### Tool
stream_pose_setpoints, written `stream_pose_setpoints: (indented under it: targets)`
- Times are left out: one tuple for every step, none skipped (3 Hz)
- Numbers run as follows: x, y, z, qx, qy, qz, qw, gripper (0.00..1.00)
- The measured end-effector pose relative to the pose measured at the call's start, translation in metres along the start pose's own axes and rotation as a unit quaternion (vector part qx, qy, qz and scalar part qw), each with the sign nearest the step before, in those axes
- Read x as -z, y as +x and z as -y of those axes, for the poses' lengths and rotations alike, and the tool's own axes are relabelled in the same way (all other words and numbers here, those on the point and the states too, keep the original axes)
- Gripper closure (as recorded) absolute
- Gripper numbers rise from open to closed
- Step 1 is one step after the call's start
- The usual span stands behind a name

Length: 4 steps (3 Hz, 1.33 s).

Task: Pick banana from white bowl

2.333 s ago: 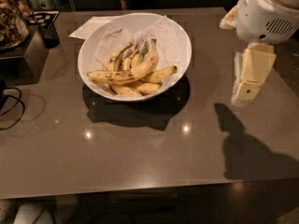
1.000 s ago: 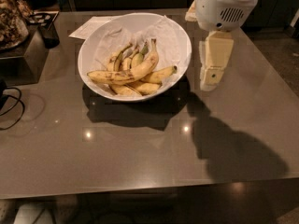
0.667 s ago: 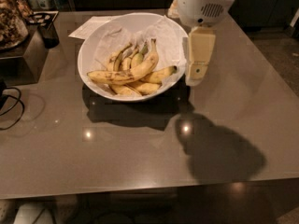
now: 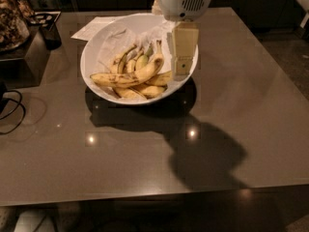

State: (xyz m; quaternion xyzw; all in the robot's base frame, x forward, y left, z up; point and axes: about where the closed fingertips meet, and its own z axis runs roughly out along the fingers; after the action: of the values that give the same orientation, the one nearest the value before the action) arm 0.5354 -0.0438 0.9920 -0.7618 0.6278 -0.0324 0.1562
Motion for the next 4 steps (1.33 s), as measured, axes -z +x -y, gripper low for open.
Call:
stream_pose_setpoints:
  targets:
    - [-0.004, -0.013, 0.009, 0.019, -0.002, -0.001, 0.9998, 0.13]
    - [-0.016, -0.021, 0.013, 0.035, -0.012, -0.003, 0.9993, 0.13]
    - [-0.027, -0.024, 0.018, 0.045, -0.022, -0.006, 0.9987, 0.26]
    - [-0.042, -0.027, 0.019, 0.053, -0.039, -0.008, 0.9978, 0.41]
